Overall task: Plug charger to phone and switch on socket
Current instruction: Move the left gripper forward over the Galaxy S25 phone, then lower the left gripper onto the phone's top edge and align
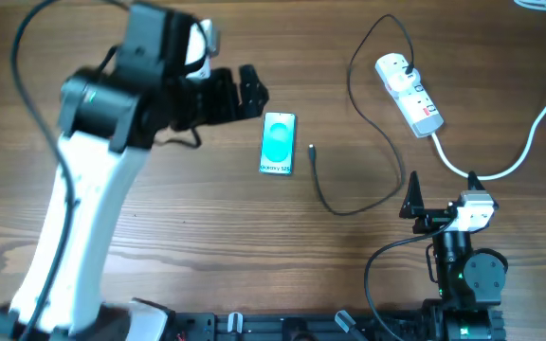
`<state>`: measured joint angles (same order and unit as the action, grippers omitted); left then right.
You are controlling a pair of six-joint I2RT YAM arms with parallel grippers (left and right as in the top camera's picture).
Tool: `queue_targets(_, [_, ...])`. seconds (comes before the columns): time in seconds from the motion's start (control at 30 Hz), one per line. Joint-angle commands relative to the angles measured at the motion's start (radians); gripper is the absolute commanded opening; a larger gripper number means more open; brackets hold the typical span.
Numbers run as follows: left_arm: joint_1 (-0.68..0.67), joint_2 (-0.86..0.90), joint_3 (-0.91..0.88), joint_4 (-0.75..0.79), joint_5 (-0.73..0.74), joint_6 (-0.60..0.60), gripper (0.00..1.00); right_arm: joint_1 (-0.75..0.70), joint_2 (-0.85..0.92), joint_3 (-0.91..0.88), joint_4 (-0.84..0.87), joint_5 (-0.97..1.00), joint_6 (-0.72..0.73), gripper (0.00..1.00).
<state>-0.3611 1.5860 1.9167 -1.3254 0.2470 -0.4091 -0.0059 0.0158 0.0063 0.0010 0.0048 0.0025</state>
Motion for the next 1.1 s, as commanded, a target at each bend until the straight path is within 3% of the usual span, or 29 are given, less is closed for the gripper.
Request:
queue_targets(0.0, [-0.05,0.127,0.073,-0.008,-0.08,0.004,1.0,-0.004,-0.005,-0.001,0.006,0.01,-0.002,0.99])
queue_targets(0.23, [-0.149,0.229,0.072,0.12,-0.032,0.005,1.0,-0.004,-0.005,-0.001,0.006,0.01,-0.002,1.0])
queue_targets(0.37, [-0.179,0.32,0.071,0.12,-0.145,-0.077,1.0,-0.004,-0.005,-0.001,0.006,0.01,-0.001,1.0])
queue_targets(0.67, [-0.18,0.514,0.058,0.063,-0.238,-0.069,1.0,-0.004,-0.005,-0.001,0.006,0.01,-0.002,1.0])
queue_targets(0.83, [-0.179,0.563,0.0,0.054,-0.299,-0.066,1.0,-0.004,-0.005,-0.001,0.006,0.01,-0.002,1.0])
queue_targets(1.07, [-0.18,0.569,-0.117,0.145,-0.251,-0.066,1.0,-0.004,-0.006,-0.001,0.006,0.01,-0.001,1.0])
